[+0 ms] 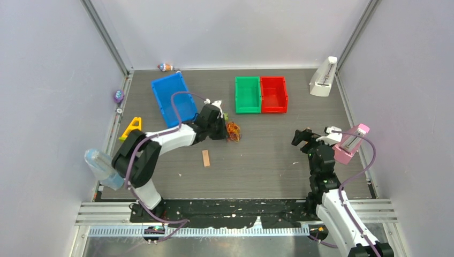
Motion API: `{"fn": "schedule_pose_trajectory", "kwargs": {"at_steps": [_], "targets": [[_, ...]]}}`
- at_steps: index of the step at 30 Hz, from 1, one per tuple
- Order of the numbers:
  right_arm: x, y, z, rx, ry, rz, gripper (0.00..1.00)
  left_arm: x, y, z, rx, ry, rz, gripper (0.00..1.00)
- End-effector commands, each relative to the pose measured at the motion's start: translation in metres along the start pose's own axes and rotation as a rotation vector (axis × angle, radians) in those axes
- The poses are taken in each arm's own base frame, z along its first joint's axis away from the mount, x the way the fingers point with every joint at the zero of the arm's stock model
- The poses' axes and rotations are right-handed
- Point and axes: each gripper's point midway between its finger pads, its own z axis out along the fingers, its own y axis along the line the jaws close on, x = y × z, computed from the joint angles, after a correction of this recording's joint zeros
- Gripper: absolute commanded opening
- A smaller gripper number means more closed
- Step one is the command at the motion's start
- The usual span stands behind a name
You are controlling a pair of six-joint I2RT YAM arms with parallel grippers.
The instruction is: Untangle the cables
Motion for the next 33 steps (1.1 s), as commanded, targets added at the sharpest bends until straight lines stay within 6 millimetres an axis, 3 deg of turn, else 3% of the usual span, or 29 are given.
{"fn": "schedule_pose_trajectory", "kwargs": {"at_steps": [1, 7, 8, 9, 10, 15, 21, 24, 26, 29, 33], "targets": [[-0.027, 0.027, 0.004, -0.110, -0.048, -0.018, 0.95, 0.002, -0.028, -0.040, 0.192, -0.054, 0.115, 0.00], [-0.019, 0.043, 0.001, -0.167, 0.083, -0.050, 0.97, 0.024, -0.029, -0.074, 0.305, -0.112, 0.172, 0.00], [-0.025, 0.053, -0.001, -0.208, 0.099, -0.049, 0.98, 0.028, -0.029, -0.077, 0.320, -0.109, 0.189, 0.00], [-0.015, 0.055, -0.004, -0.221, 0.159, -0.056, 0.98, 0.032, -0.030, -0.078, 0.335, -0.104, 0.202, 0.00], [-0.018, 0.068, -0.008, -0.279, 0.183, -0.050, 0.98, 0.036, -0.029, -0.079, 0.349, -0.098, 0.212, 0.00], [0.013, 0.100, -0.031, -0.425, 0.391, 0.011, 0.99, 0.060, -0.018, -0.069, 0.362, -0.058, 0.224, 0.00], [0.054, 0.146, -0.047, -0.577, 0.469, 0.032, 0.97, 0.061, -0.015, -0.064, 0.334, -0.023, 0.208, 0.03], [0.073, 0.165, -0.049, -0.630, 0.504, 0.010, 0.97, 0.059, -0.016, -0.065, 0.334, -0.029, 0.215, 0.13], [0.094, 0.171, -0.046, -0.639, 0.573, -0.014, 0.96, 0.059, -0.014, -0.066, 0.322, -0.037, 0.213, 0.25], [0.098, 0.195, -0.045, -0.705, 0.607, -0.031, 0.93, 0.058, -0.009, -0.067, 0.296, -0.047, 0.210, 0.50], [0.111, 0.222, -0.046, -0.779, 0.648, -0.078, 0.83, 0.054, -0.001, -0.068, 0.258, -0.063, 0.201, 0.65]]}}
